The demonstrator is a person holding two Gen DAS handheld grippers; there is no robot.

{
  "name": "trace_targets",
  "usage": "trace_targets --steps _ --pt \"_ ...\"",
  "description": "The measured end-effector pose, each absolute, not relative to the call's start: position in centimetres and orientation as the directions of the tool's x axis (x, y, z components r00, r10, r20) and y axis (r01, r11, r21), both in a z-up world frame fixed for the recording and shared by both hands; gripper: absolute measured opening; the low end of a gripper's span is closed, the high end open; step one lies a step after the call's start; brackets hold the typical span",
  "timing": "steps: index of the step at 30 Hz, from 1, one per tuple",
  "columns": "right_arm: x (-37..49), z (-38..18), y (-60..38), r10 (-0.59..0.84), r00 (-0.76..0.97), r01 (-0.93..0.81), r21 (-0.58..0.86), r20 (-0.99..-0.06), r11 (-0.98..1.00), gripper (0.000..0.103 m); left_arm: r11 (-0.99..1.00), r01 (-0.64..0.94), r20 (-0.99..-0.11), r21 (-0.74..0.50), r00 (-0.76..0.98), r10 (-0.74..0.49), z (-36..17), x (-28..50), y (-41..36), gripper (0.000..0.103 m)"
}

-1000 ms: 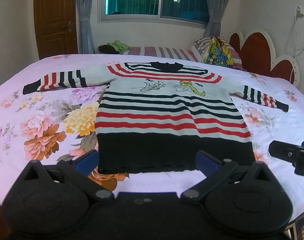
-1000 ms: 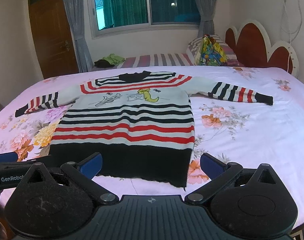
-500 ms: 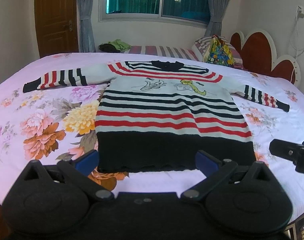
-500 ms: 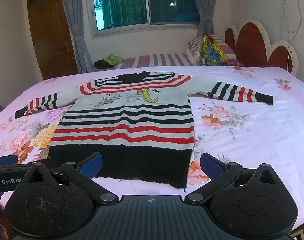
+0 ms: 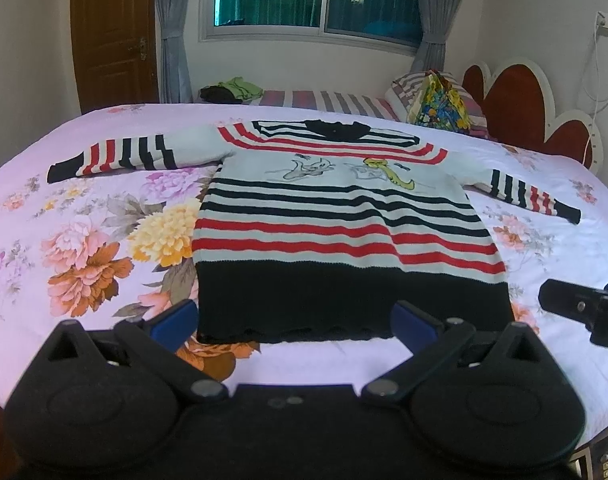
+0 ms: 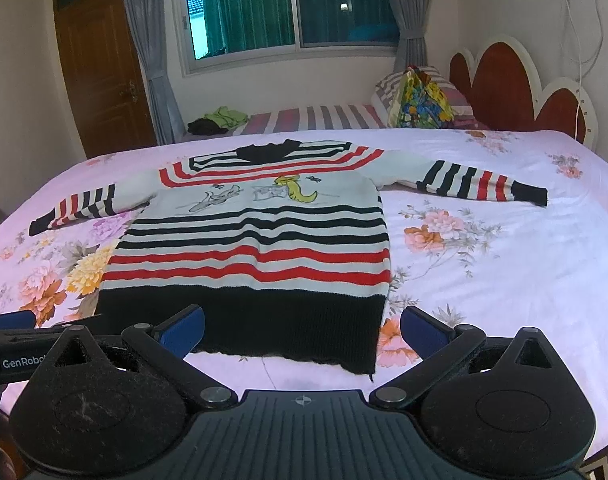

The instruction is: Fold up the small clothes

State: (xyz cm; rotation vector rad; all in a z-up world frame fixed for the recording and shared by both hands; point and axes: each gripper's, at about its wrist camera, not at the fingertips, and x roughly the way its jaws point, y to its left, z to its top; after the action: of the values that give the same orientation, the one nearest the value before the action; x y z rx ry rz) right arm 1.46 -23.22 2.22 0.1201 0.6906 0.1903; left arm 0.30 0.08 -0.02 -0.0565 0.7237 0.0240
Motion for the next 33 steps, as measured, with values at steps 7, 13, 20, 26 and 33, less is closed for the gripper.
trace_targets --steps 7,13,20,26,33 --pt "1.46 2.21 -23.2 0.212 0.754 -0.133 0.172 -0.622 0.976 0.103 0.998 -0.041 -0.663 -0.041 0.748 0.003 -0.02 0.28 0.14 0.102" --pt "1.43 2.14 -23.15 0.21 0.754 -0.13 0.172 -0.622 0.976 0.103 0.998 -0.04 -0.664 -0.042 0.748 0.002 0.01 0.24 0.06 0.102" --pt "1.25 2.01 -23.32 0.21 0.755 -0.127 0.175 -0.622 0.976 0.103 0.999 -0.035 -0.663 -0.039 0.748 0.0 -0.1 0.09 -0.33 0.102" --pt "1.01 1.97 -23.45 0.208 0.755 -0.124 0.176 -0.622 0.977 0.103 0.999 -0.033 -0.663 -0.04 0.748 -0.002 -0.03 -0.08 -0.45 0.102" --pt "0.88 1.97 -23.59 0.208 0.754 -0.122 0.178 -0.623 0.976 0.103 0.999 -0.034 -0.664 -0.039 0.747 -0.001 -0.03 -0.17 -0.48 0.102"
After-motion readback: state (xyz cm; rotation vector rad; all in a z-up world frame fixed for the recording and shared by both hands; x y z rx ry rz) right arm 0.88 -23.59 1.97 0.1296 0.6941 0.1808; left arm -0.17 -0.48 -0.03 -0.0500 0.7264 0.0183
